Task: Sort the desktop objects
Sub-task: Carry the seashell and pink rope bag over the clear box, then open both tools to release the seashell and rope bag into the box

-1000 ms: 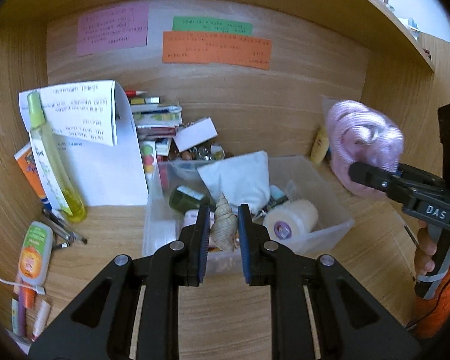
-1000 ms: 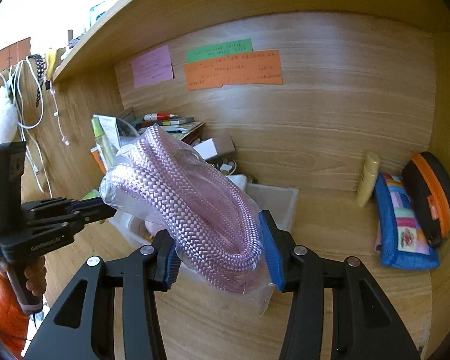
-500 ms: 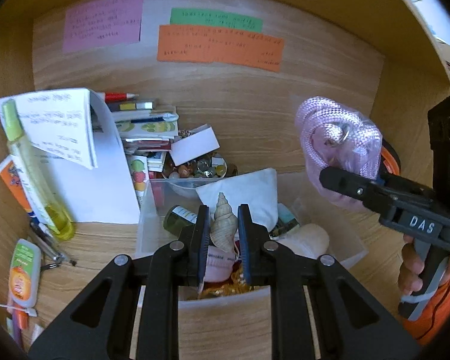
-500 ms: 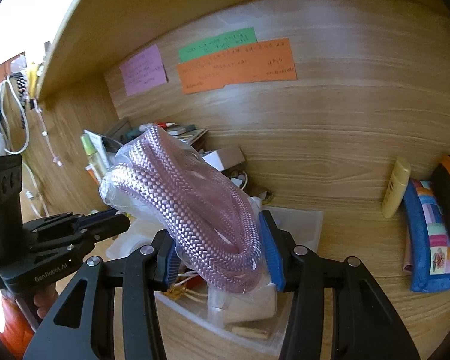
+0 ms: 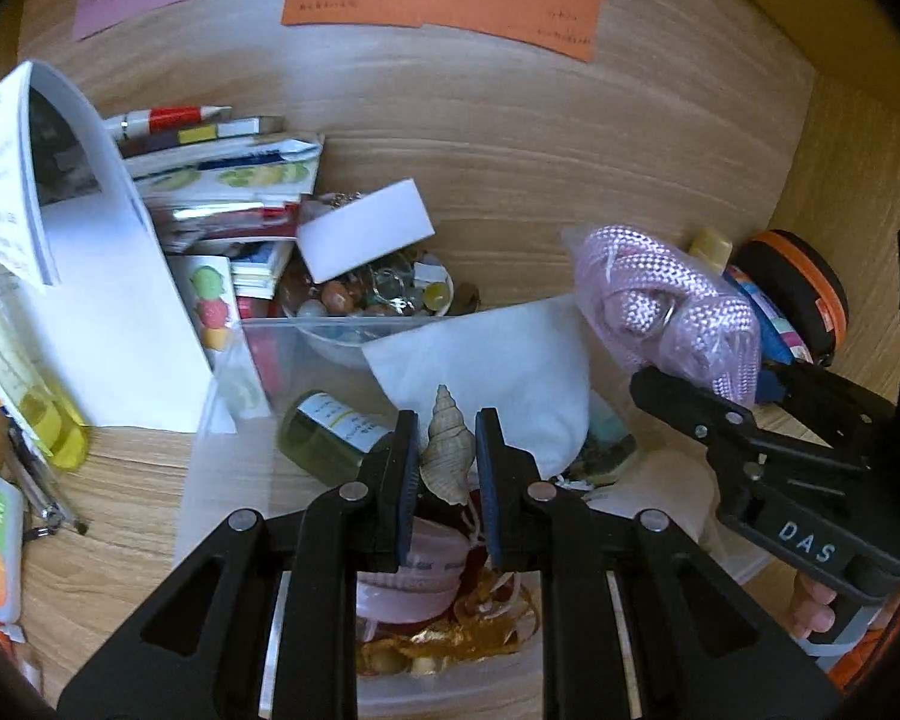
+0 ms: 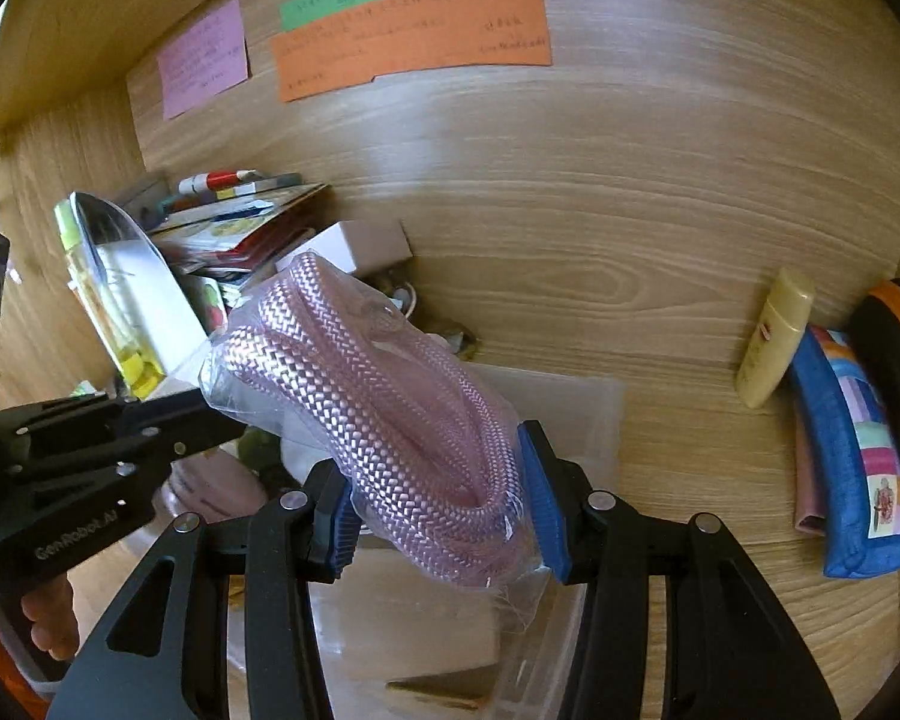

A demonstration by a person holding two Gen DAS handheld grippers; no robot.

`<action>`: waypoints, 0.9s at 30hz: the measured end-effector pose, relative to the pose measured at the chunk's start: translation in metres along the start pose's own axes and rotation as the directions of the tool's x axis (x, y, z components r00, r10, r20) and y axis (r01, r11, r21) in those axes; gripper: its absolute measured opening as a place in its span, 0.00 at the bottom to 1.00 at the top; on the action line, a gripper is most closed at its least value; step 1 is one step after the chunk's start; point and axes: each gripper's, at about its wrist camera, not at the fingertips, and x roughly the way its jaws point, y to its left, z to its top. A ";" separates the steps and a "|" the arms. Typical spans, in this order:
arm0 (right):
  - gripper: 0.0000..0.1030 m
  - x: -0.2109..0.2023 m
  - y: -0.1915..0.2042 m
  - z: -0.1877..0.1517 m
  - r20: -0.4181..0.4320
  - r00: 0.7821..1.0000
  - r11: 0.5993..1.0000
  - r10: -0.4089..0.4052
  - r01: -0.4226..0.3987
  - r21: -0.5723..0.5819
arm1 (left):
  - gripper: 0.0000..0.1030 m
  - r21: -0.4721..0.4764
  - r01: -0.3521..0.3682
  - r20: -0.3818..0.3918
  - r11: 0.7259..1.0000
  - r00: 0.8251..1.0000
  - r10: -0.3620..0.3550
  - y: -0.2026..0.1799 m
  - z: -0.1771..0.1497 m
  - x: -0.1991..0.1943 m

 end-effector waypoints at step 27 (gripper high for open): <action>0.78 -0.009 0.012 -0.001 0.016 1.000 0.998 0.010 -0.009 -0.066 | 0.43 -0.003 0.027 0.088 1.000 0.996 -0.027 0.007 -0.002 -0.022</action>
